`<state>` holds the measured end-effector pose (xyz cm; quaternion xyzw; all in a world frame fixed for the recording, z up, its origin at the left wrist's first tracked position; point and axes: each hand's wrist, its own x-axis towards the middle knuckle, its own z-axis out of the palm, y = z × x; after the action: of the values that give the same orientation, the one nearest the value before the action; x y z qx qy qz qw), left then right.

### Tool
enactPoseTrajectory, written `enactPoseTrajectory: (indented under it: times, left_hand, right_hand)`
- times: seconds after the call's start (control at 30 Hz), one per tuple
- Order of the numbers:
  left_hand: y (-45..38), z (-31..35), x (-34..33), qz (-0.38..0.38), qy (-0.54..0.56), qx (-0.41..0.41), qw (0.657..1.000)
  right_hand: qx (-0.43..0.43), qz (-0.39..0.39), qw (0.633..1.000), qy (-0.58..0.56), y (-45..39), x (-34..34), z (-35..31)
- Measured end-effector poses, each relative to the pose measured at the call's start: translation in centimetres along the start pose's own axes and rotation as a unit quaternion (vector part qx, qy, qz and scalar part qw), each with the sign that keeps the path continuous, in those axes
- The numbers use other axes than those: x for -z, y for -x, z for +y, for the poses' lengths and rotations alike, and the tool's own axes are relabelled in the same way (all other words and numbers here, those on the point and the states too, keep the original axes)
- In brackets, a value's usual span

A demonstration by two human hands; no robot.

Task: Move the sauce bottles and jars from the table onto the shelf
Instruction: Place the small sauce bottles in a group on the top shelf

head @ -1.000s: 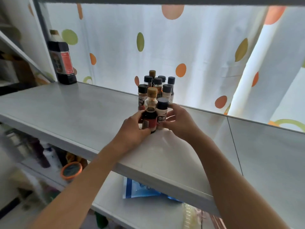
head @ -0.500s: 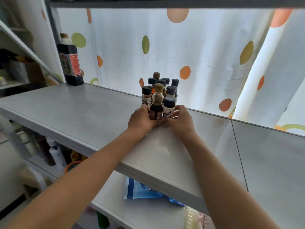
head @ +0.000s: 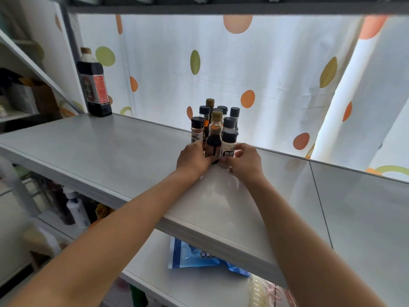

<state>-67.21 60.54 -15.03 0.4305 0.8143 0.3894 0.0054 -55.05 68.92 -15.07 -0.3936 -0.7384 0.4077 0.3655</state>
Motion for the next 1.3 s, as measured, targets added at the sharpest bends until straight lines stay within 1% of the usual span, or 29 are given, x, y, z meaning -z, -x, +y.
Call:
enactPoseTrajectory:
  times: [0.13,0.27,0.43,0.63,0.73,0.87,1.0,1.13,1.3]
  left_hand:
    - [-1.3,0.5,-0.3,-0.003,-0.018,0.011,1.0]
    - [-1.9,0.5,-1.0,0.018,-0.029,0.008,0.999]
    - [-2.5,0.2,-2.1,0.034,-0.11,-0.049,0.992]
    - [-3.2,-0.2,-2.4,0.039,-0.148,-0.044,0.987]
    - [-3.3,-0.1,-2.5,0.041,-0.146,-0.037,0.988]
    - [-3.6,-0.4,-2.5,0.038,-0.123,-0.021,0.991]
    - [-3.5,-0.5,-2.3,0.036,-0.1,-0.009,0.994]
    - [-3.5,-0.6,-2.1,0.023,-0.095,0.004,0.995]
    - [-3.7,-0.8,-1.9,0.0,-0.092,0.024,0.995]
  right_hand:
    - [-0.016,-0.016,0.999,0.025,-0.8,0.0,-0.9]
    - [-0.007,0.002,0.999,0.047,-1.7,-1.0,-1.3]
    - [0.002,0.04,0.997,0.064,-2.8,-1.7,-0.6]
    - [0.001,0.074,0.996,0.051,-4.0,-2.8,1.0]
    - [0.0,0.084,0.995,0.046,-4.6,-3.0,1.3]
    - [-0.027,0.092,0.991,0.093,-4.9,-3.2,1.5]
    - [-0.041,0.084,0.991,0.094,-4.8,-3.2,1.5]
    - [-0.04,0.079,0.993,0.082,-4.6,-3.1,1.6]
    - [-0.036,0.075,0.991,0.108,-4.2,-3.1,1.4]
